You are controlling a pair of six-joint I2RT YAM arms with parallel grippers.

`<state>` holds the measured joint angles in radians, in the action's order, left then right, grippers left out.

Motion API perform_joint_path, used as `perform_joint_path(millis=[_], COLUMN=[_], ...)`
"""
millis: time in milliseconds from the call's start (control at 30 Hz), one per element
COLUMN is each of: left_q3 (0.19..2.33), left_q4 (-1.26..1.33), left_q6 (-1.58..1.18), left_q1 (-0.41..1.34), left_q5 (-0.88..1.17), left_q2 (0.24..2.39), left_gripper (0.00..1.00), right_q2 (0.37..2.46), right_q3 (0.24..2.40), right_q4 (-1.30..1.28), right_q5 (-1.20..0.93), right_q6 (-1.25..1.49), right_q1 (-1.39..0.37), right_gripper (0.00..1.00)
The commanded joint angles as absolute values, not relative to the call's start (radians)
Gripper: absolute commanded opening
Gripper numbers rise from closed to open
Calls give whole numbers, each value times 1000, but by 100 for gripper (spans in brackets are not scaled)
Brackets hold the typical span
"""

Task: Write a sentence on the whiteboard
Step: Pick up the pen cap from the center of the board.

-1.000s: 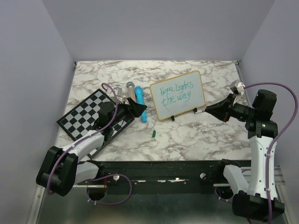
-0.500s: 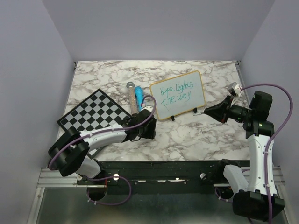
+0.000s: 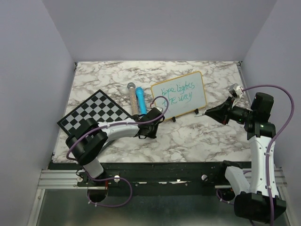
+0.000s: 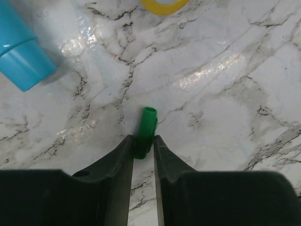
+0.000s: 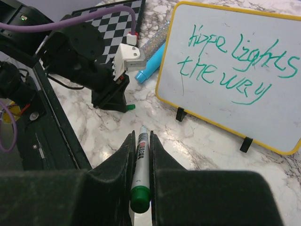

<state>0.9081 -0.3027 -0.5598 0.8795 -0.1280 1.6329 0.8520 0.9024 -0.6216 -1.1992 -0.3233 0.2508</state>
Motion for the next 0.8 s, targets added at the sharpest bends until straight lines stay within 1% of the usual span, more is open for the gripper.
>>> perform_joint_path(millis=[0,200,300,333,367,467,600,767], left_q3=[937,962,957,954,948,905,839,758], left_q4=[-336,-379,-382,-382,-376,-316,-210,-8], left_q6=[-538,-509,-477,-469,-463,-440,-385,-327], left_q1=[887,900,899,899,900,913,956,1055], left_q5=[-71,-77,-77,-78,-77,-78,-92,-124], left_q2=[1687,1746,1772,1779,1790,1792,1778,1753], left_gripper=[31,30,14,5,3,0,0,0], right_q2=[850,862,877,893,899,937,1006,1120], right_q3=[893,887,881,877,874,856,819,730], right_q4=[-604,-606,-611,-611,-611,-597,-542,-347], right_q5=[-1215,-1216,-1221,-1223,-1224,-1227,-1192,-1138], right_q6=[-342,-342,-342,-339,-336,-316,-261,-65], right_q1=[258,258,256,255,253,232,160,97], right_gripper=[1,1,1,1,0,0,1,1])
